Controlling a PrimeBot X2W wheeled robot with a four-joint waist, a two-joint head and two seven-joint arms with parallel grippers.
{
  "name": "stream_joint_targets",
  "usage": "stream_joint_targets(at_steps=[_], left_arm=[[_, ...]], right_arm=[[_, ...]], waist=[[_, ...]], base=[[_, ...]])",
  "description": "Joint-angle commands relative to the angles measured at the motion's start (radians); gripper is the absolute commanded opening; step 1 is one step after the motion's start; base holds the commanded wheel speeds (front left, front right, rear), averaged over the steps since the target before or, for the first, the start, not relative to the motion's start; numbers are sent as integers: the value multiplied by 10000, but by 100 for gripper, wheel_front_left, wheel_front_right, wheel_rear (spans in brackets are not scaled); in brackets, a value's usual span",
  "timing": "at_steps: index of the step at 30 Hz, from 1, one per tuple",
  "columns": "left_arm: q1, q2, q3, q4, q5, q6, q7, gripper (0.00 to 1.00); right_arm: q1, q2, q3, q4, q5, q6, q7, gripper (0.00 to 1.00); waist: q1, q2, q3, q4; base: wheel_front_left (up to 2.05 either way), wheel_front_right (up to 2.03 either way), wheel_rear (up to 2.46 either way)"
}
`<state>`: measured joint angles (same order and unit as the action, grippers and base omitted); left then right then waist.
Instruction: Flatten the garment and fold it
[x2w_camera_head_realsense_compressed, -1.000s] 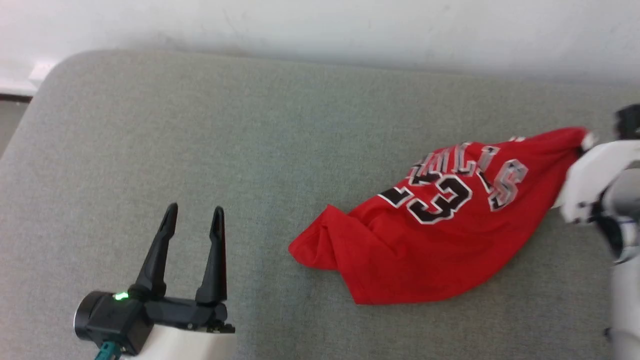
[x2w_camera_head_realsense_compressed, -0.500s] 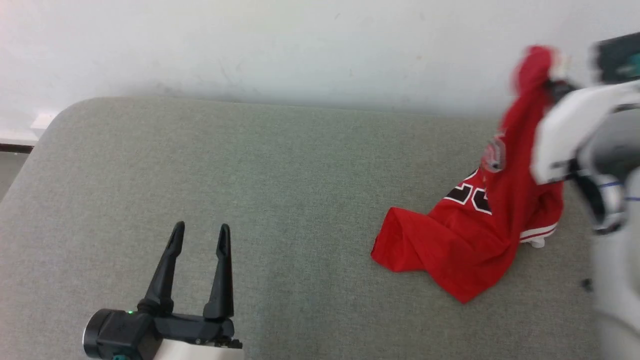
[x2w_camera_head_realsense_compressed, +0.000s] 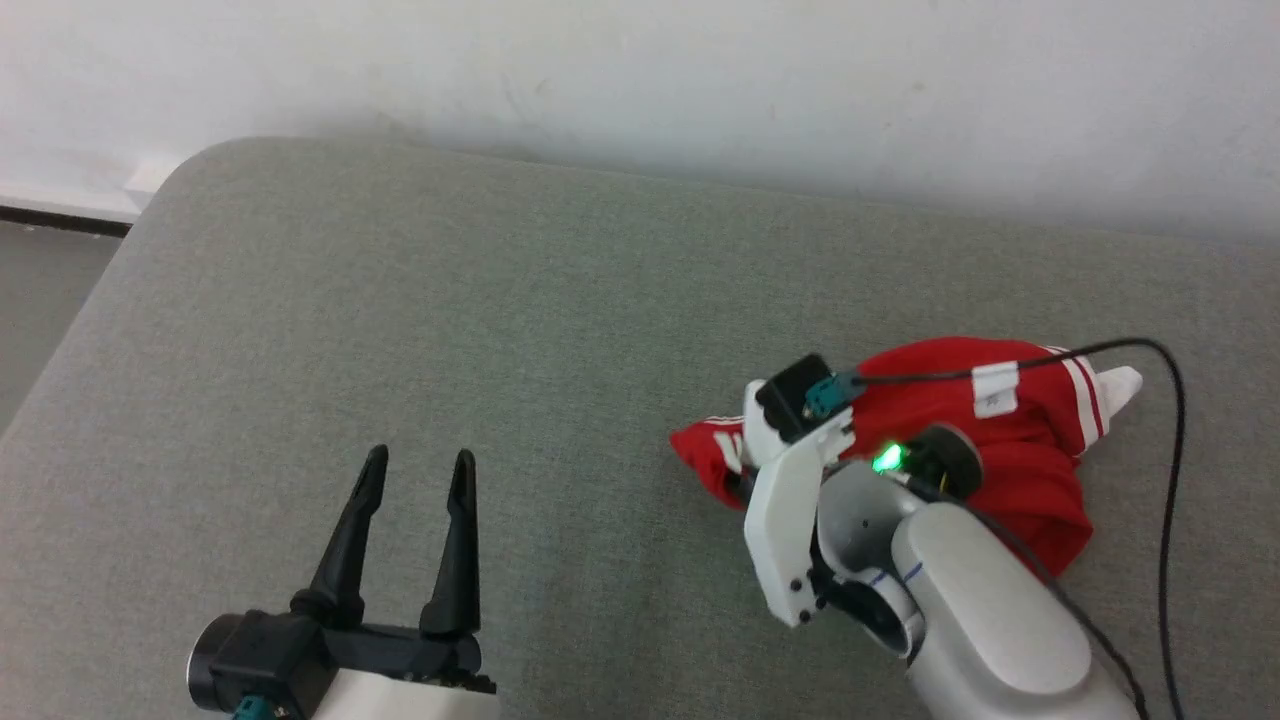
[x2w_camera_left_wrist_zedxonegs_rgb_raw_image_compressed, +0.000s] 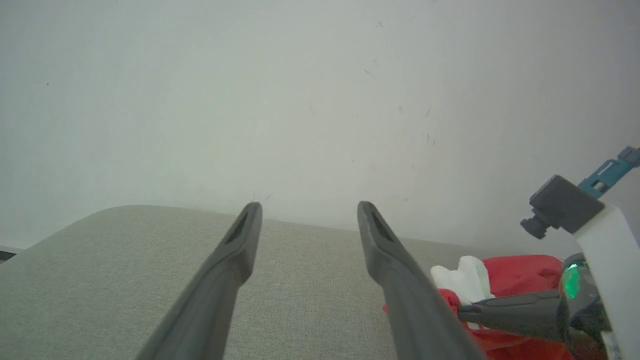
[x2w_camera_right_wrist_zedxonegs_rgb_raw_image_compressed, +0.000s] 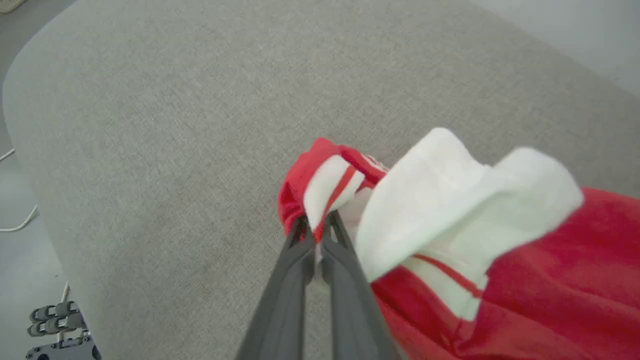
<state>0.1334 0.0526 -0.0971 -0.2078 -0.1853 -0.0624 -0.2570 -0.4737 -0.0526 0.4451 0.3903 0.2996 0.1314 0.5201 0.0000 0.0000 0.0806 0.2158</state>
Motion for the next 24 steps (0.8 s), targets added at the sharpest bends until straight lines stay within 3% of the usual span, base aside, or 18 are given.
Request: stream_joint_targets(at_steps=[1, 3, 5, 6, 11, 15, 19, 24], left_arm=[[-195, -23, -25, 86, -79, -101, -47, 100], [-224, -24, -35, 190, -113, -133, -47, 100], [-234, -24, -57, 273, -121, -161, -47, 100], [-229, -24, -69, 298, -124, -167, -47, 100], [-91, -24, -23, 356, -110, -105, -47, 100], [42, -24, -64, 317, -88, -72, -47, 100], [147, -24, -95, 252, -64, -34, -47, 100], [244, -24, -138, 130, -19, -29, -47, 100]], right_arm=[[228, 20, 362, 393, 407, -7, -217, 0], [348, 21, 821, 854, 818, -7, -449, 0], [386, 22, 1211, 1290, 1101, -7, -465, 48], [332, 22, 1410, 1428, 1195, -7, -467, 100], [-246, 23, 1855, 1460, 1635, -7, -798, 100], [-694, 23, 1537, 1052, 1782, -7, -975, 100], [-740, 23, 353, 525, 979, -7, -903, 100], [335, -300, -1713, -803, -400, -7, -229, 100]], waist=[[0, 0, 137, 396], [0, 0, 137, 523], [0, 0, 111, 594], [0, 0, 96, 609], [0, 0, -136, 411], [0, 0, -343, 142], [0, 0, -472, -86], [0, 0, -423, -210]], base=[[0, 0, 0], [0, 0, 0], [0, 0, 0], [0, 0, 0], [0, 0, 0], [0, 0, 0], [0, 0, 0], [0, 0, 0]])
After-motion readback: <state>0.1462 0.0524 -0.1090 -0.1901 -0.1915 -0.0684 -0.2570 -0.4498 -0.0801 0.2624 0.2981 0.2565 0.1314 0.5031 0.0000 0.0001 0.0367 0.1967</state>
